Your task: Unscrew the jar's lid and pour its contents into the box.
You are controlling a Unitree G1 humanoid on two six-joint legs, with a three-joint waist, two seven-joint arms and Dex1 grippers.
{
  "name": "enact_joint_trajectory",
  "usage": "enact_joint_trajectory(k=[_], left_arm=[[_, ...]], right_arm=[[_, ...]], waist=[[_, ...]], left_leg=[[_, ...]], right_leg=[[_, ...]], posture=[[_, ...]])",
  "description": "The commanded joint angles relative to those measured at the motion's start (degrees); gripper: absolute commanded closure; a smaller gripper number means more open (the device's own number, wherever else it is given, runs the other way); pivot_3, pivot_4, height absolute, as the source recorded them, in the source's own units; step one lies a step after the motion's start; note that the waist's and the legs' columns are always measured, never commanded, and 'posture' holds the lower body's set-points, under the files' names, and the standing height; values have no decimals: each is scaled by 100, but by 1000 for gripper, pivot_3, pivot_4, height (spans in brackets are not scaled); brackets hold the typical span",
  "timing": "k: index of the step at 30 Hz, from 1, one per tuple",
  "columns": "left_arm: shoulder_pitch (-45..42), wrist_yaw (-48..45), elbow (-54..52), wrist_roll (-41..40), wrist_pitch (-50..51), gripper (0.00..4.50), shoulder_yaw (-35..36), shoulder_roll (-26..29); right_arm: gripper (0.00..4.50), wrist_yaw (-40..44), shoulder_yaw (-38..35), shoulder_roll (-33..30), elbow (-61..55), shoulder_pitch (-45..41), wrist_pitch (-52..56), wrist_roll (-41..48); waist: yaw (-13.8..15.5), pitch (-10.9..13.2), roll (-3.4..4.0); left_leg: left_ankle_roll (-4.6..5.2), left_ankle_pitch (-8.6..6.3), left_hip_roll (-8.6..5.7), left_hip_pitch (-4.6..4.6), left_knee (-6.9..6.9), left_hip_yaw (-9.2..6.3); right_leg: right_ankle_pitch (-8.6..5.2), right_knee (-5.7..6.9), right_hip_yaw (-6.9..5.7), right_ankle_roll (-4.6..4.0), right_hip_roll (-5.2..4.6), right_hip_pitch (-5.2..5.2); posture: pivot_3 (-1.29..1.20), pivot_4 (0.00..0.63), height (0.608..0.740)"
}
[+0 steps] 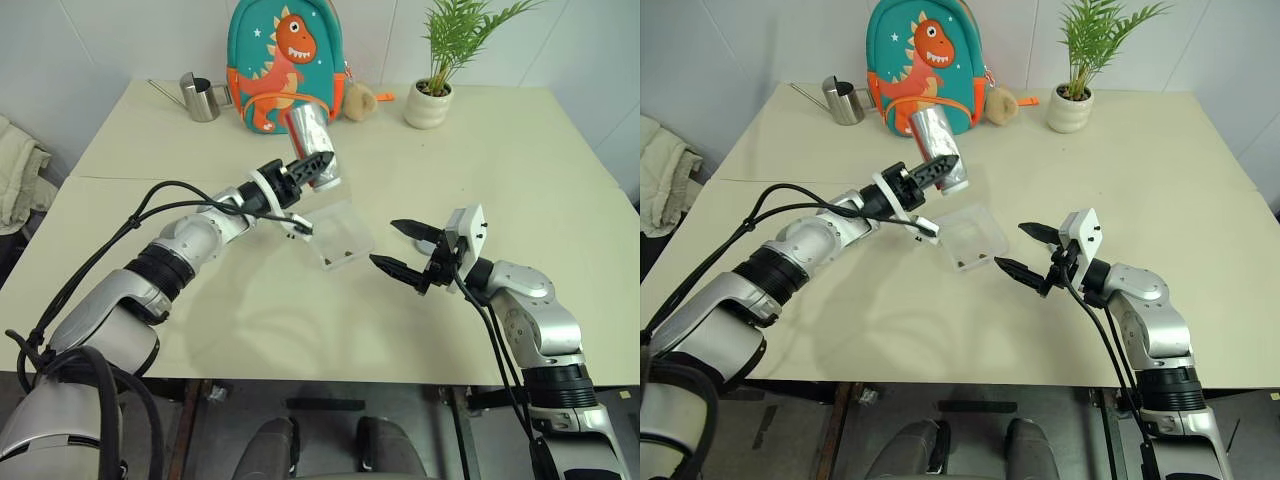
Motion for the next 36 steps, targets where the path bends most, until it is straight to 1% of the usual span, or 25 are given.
enact_joint_trajectory(k=[1, 2, 3, 4, 5, 6, 7, 9, 12, 16, 19, 21, 23, 29, 33, 34, 36], left_arm=[[512, -1238, -581, -1986, -897, 2549, 966, 281], [685, -1568, -725, -2465, -1046, 2549, 1205, 313], [931, -2212, -895, -3204, -907, 2549, 1544, 254], [1206, -2897, -1126, -4041, -525, 2549, 1963, 135], [1390, -3389, -1305, -4582, -216, 2549, 2253, 43], [1590, -3966, -1547, -5231, 400, 2549, 2616, -102], [1705, -4321, -1737, -5586, 839, 2549, 2845, -197], [1968, -4850, -2256, -6695, 2342, 2549, 3690, -478], [2339, -5136, -3000, -7740, 3997, 2549, 4680, -661], [2637, -4972, -3375, -8688, 5248, 2549, 5912, -838], [2845, -4749, -3358, -9030, 5617, 2549, 6575, -895], [3065, -4600, -3328, -9136, 5459, 2549, 6934, -953], [3339, -4564, -3251, -8953, 5113, 2549, 6908, -880], [3857, -4615, -3005, -9008, 3772, 2549, 7083, -1097], [4003, -4569, -2744, -8895, 3566, 2549, 6960, -1031], [4050, -4564, -2697, -8856, 3518, 1797, 6921, -1016], [4108, -4573, -2661, -8835, 3402, 1210, 6882, -1005]], right_arm=[[46, 53, -27, -10, -104, -98, -36, 55], [46, 78, -16, -23, -76, -116, -45, 42], [46, 113, -10, -41, -49, -138, -51, 35], [46, 145, -6, -60, -26, -157, -63, 24], [46, 167, -7, -71, -10, -171, -71, 18], [46, 193, -5, -86, 1, -184, -78, 11], [46, 212, -8, -96, 9, -193, -81, 7], [46, 303, 18, -149, 76, -278, -83, -28], [46, 426, 36, -198, 183, -416, -52, -43], [46, 499, 49, -208, 283, -531, -46, -67], [46, 525, 48, -195, 355, -608, -46, -91], [46, 556, 48, -189, 400, -641, -54, -95], [46, 611, 65, -195, 456, -679, -61, -109], [46, 777, 133, -186, 575, -776, -168, -171], [46, 907, 186, -216, 726, -851, -361, -274], [0, 919, 189, -215, 756, -870, -384, -290], [0, 929, 198, -202, 775, -900, -398, -312]], waist=[[-23, 0, 0], [-37, 0, 0], [-40, 0, 0], [-40, 0, 0], [-40, 0, 0], [-42, 0, 0], [-39, 0, 0], [-39, 0, 0], [-73, -3, -4], [-125, -4, -7], [-131, -8, -13], [-134, -9, -15], [-130, -9, -15], [-104, -12, -21], [-110, -13, -21], [-115, -13, -21], [-122, -13, -22]], left_leg=[[-2, -1, 4, 0, 0, 5], [-3, -2, 6, 0, 0, 10], [-3, -3, 8, 0, 1, 13], [-4, -3, 10, -1, 2, 13], [-3, -3, 10, -2, 5, 13], [-3, -3, 10, -3, 9, 14], [-2, -3, 12, -3, 13, 14], [0, -4, 12, -3, 21, 11], [6, -7, 13, 0, 28, 8], [5, -7, 14, 3, 24, 4], [4, -7, 14, 3, 23, 3], [3, -7, 14, 5, 22, 4], [2, -8, 14, 6, 20, 5], [-1, -10, 15, 7, 19, 3], [-1, -12, 15, 8, 19, 4], [-1, -12, 15, 8, 19, 5], [0, -13, 15, 9, 18, 6]], right_leg=[[0, 1, 0, 0, -1, -5], [0, 2, -1, 0, -1, -9], [0, 3, -1, 0, -2, -12], [0, 3, -4, 0, -2, -13], [0, 4, -6, -1, -4, -12], [0, 7, -5, -1, -6, -12], [0, 6, -6, -1, -4, -11], [1, 7, -9, -2, -3, -6], [4, 9, -7, 0, -1, 3], [4, 9, -7, 1, 2, 5], [4, 8, -7, 0, 2, 5], [5, 6, -7, 1, 2, 5], [5, 5, -6, 0, 1, 6], [6, -2, -8, -2, 0, 9], [6, -3, -8, -2, 0, 11], [6, -3, -8, -2, 0, 11], [6, -3, -7, -2, 0, 11]], posture=[[0, 150, 740], [0, 150, 740], [0, 150, 740], [0, 150, 740], [0, 150, 740], [0, 150, 740], [0, 150, 740], [0, 150, 740], [0, 150, 740], [0, 150, 740], [0, 150, 740], [0, 150, 740], [0, 150, 740], [0, 150, 740], [0, 150, 740], [0, 150, 740], [0, 150, 740]])
